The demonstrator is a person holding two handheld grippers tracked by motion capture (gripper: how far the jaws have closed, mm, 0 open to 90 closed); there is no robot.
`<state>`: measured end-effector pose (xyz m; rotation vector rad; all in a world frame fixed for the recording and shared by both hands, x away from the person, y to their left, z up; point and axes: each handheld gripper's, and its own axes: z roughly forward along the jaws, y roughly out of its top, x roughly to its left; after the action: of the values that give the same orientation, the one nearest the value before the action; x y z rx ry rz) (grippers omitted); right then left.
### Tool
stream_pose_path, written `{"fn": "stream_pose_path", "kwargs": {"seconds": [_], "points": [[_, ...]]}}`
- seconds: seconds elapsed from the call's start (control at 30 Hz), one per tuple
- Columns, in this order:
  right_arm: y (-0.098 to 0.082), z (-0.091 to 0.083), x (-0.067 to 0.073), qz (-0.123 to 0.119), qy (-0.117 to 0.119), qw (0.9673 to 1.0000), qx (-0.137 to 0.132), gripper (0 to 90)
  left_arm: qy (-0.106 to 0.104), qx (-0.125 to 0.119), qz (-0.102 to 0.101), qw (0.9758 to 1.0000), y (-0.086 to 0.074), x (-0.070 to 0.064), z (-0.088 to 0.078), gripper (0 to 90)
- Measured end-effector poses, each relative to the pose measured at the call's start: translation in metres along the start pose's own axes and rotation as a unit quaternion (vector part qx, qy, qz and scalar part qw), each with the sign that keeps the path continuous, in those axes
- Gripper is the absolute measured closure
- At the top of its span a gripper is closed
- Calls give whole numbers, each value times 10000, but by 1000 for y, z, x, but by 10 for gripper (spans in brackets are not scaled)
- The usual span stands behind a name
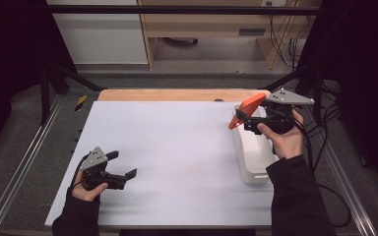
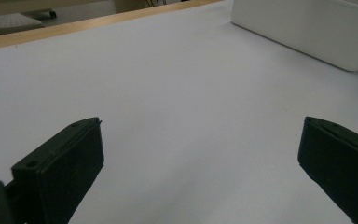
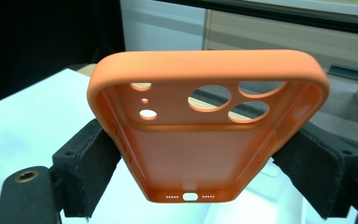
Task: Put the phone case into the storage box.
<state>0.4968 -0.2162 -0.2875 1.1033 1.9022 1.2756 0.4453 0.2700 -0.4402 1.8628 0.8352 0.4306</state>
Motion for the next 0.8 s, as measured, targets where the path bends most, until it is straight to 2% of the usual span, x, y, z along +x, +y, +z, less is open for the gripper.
{"fn": "stream_pose_path", "kwargs": {"seconds": [0.37,0.53,0.8], "points": [[1,16,-14,106,-416,9990,159,160,23,47,-3,10000,-2,3,3,0],[2,23,-22,220,-513,9983,193,160,29,98,10,9999,-4,4,4,0],[2,31,-33,255,-706,9967,299,160,18,146,8,9999,-6,4,6,0]]}}
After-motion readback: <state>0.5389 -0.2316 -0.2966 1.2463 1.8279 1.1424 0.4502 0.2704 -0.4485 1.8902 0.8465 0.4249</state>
